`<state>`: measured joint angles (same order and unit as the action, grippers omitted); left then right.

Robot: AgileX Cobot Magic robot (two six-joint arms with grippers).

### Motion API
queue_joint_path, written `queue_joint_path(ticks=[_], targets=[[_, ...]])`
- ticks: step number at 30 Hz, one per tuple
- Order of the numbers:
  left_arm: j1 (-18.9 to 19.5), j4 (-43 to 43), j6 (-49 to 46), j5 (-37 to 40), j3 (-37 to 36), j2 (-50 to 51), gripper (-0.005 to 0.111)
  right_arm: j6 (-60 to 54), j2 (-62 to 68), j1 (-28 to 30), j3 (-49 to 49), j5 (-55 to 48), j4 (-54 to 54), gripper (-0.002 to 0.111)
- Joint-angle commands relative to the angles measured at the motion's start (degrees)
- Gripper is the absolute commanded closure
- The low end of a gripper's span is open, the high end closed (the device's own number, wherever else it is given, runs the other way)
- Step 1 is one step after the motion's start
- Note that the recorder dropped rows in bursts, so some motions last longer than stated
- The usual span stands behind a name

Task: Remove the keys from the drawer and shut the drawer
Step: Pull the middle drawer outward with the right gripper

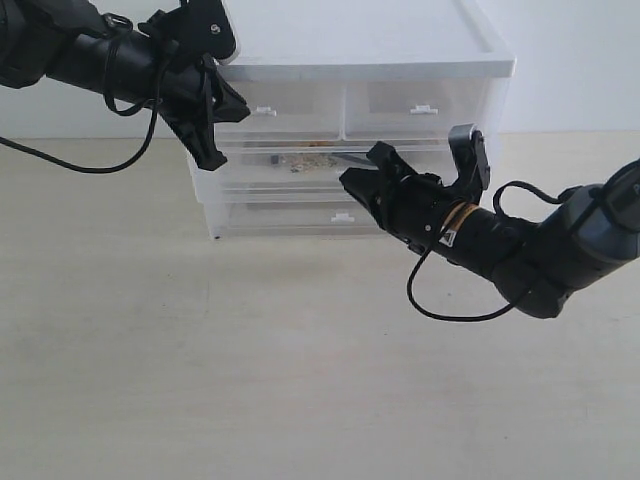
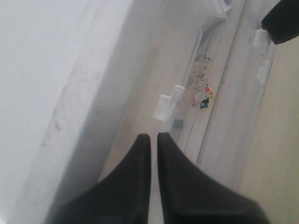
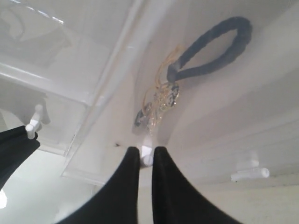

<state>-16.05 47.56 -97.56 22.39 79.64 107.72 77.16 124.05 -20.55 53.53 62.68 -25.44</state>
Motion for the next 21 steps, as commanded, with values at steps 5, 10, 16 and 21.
queue_joint_path(ticks=[5, 10, 16, 21], targets=[[0.0, 1.1, -0.2, -5.9, 0.5, 0.1, 0.103, -0.5, -1.0, 0.0, -2.6, 7.3, -1.5, 0.109], [0.0, 1.1, -0.2, -5.9, 0.5, 0.1, 0.103, -1.6, -2.9, 0.0, -4.3, 7.3, -1.5, 0.109], [0.0, 1.1, -0.2, -5.9, 0.5, 0.1, 0.103, -2.2, -5.6, 0.0, -6.9, 7.3, -1.9, 0.109], [0.0, 1.1, -0.2, -6.0, 0.5, 0.1, 0.103, -2.6, -7.7, -0.1, -9.9, 7.3, -3.0, 0.109]])
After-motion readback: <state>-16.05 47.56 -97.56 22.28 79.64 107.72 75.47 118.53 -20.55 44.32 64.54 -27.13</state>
